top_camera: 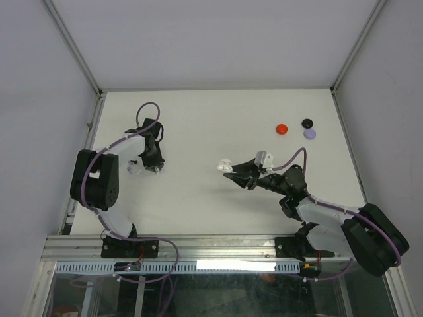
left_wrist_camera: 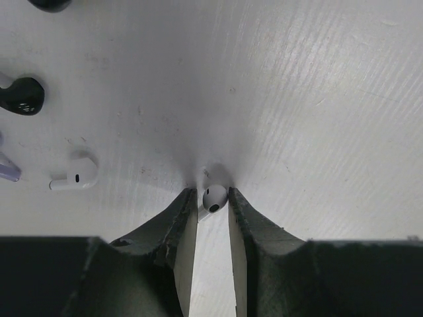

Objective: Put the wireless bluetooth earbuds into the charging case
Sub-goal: Pick up the earbud from the center of the board.

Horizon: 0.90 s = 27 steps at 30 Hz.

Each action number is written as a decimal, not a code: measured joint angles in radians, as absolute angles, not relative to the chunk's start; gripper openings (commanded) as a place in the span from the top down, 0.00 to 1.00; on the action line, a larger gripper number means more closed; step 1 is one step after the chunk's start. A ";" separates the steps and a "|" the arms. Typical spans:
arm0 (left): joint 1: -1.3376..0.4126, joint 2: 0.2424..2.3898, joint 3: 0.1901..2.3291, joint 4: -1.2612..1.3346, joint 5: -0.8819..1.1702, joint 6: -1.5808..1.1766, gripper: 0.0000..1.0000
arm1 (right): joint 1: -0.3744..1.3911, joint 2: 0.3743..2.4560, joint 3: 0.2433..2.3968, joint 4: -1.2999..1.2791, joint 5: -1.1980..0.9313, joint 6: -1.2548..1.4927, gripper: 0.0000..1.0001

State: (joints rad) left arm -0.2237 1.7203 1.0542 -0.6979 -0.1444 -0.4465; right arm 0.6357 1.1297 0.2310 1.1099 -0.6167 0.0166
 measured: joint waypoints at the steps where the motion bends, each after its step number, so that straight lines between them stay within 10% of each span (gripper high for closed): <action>1: -0.224 1.723 1.057 -0.702 -0.149 -0.445 0.77 | 0.636 1.130 0.231 1.110 -0.617 0.017 1.00; 27: -0.294 1.467 1.085 -0.595 -0.011 -0.424 0.89 | 0.666 1.152 0.246 1.104 -0.629 -0.002 1.00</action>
